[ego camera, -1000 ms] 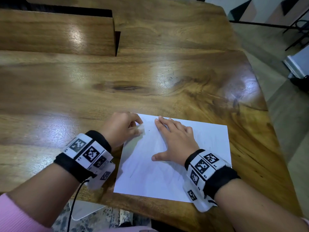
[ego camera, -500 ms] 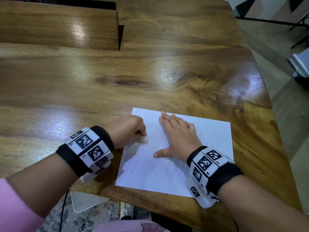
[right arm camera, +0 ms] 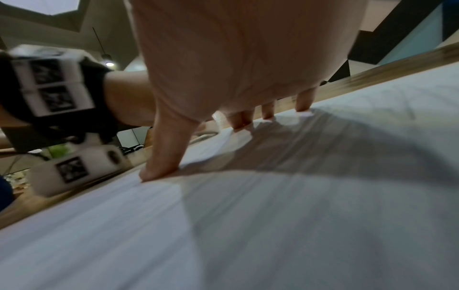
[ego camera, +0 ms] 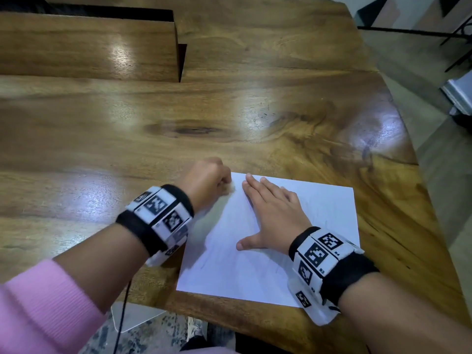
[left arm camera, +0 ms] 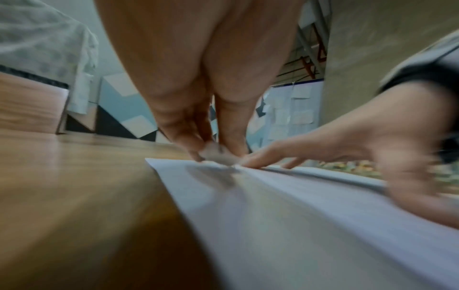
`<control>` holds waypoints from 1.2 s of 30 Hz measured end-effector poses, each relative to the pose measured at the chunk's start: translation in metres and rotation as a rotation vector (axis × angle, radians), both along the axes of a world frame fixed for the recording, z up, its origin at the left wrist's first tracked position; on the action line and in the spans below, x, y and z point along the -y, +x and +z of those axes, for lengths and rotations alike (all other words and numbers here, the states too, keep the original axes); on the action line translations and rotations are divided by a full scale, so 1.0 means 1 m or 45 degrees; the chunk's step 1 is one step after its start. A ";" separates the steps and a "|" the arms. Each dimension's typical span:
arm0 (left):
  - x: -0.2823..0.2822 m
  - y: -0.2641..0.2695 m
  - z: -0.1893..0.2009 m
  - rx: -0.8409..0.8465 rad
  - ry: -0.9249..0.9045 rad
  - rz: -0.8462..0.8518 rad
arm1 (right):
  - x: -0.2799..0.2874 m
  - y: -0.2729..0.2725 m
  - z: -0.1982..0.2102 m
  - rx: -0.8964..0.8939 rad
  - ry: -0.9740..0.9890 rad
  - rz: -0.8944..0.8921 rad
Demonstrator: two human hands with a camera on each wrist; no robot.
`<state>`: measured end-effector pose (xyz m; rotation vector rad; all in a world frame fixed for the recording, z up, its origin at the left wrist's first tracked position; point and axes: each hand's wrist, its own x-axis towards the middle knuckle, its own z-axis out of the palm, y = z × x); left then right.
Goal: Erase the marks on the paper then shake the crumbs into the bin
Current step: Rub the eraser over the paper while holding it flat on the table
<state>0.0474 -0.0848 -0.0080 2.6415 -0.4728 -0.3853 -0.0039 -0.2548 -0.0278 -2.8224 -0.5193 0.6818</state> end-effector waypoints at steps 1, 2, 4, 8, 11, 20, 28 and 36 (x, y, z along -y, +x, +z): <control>0.005 0.006 -0.001 0.034 -0.023 0.056 | 0.000 0.000 0.000 0.002 -0.001 0.000; 0.009 0.008 -0.001 0.024 -0.018 0.054 | 0.000 0.000 0.000 0.000 -0.001 0.002; 0.009 0.000 -0.001 -0.090 0.042 -0.070 | 0.000 0.000 -0.001 -0.009 0.001 0.006; 0.004 -0.009 -0.001 -0.219 0.049 -0.174 | 0.000 0.001 -0.001 -0.006 0.006 0.002; 0.009 0.001 -0.004 -0.027 -0.015 -0.009 | 0.001 0.000 -0.002 -0.004 0.001 0.002; -0.011 -0.024 0.011 -0.205 0.121 -0.137 | 0.000 -0.001 -0.002 0.006 -0.031 0.033; -0.023 -0.047 0.002 -0.280 0.138 -0.216 | -0.001 -0.002 -0.003 -0.003 -0.069 0.045; -0.018 -0.032 -0.004 -0.043 0.001 -0.019 | -0.002 -0.001 -0.003 -0.013 -0.074 0.040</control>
